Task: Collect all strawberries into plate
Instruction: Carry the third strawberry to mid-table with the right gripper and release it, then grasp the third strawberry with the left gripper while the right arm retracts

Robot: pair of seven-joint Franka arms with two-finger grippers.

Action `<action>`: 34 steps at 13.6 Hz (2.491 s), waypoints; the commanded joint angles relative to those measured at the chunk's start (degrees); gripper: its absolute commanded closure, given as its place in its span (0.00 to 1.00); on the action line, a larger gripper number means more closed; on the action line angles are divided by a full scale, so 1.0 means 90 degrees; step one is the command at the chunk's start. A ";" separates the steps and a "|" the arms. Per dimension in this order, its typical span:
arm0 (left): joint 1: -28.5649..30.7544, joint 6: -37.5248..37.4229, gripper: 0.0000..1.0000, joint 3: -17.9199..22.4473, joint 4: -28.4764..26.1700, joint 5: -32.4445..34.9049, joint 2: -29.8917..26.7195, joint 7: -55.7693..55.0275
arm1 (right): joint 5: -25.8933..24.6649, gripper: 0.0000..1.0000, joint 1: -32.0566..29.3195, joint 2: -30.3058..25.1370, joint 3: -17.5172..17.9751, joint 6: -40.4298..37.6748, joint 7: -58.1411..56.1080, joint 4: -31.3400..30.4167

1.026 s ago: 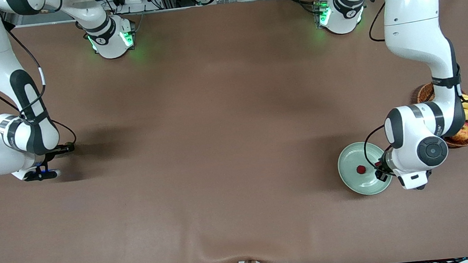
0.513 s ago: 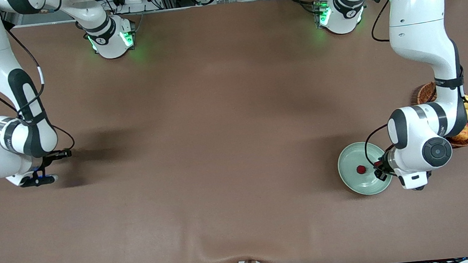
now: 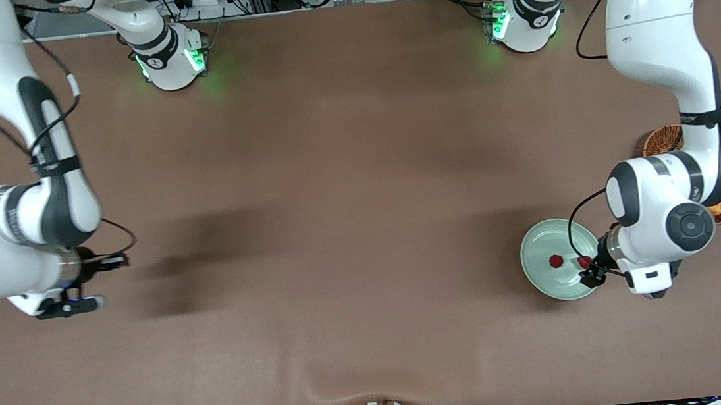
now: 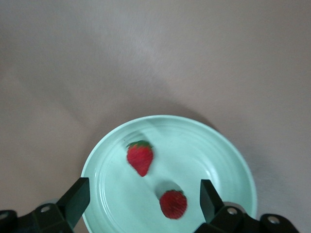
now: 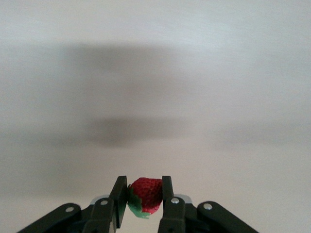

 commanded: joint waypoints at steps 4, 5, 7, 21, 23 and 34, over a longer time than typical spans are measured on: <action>-0.0198 -0.0471 0.00 -0.0019 -0.0111 0.0101 -0.0981 0.0143 | 0.0811 0.91 0.1669 -0.0127 0.0006 -0.0111 0.1855 -0.0016; -0.0306 -0.0471 0.00 -0.0029 -0.0091 0.0382 -0.0981 0.0123 | 0.1095 0.91 0.1846 -0.0098 0.0006 -0.0101 0.1905 -0.0016; -0.0453 -0.0461 0.00 -0.0039 -0.0091 0.0638 -0.0991 0.0064 | 0.1671 0.91 0.2314 -0.0001 0.0006 -0.0024 0.1964 -0.0006; -0.1801 -0.0568 0.00 -0.0165 0.0016 0.0590 -0.1196 -0.0014 | 0.2836 0.61 0.3498 0.1191 0.0006 0.1714 0.1925 0.0072; -0.1899 -0.0530 0.00 -0.0350 0.0045 0.0541 -0.1099 -0.0033 | 0.2806 0.50 0.3498 0.1230 0.0006 0.2084 0.1867 0.0033; -0.2298 -0.0510 0.00 -0.1113 0.0123 0.0580 -0.1274 -0.1710 | 0.1735 0.00 0.2249 -0.0349 -0.0209 0.0205 0.1886 0.0082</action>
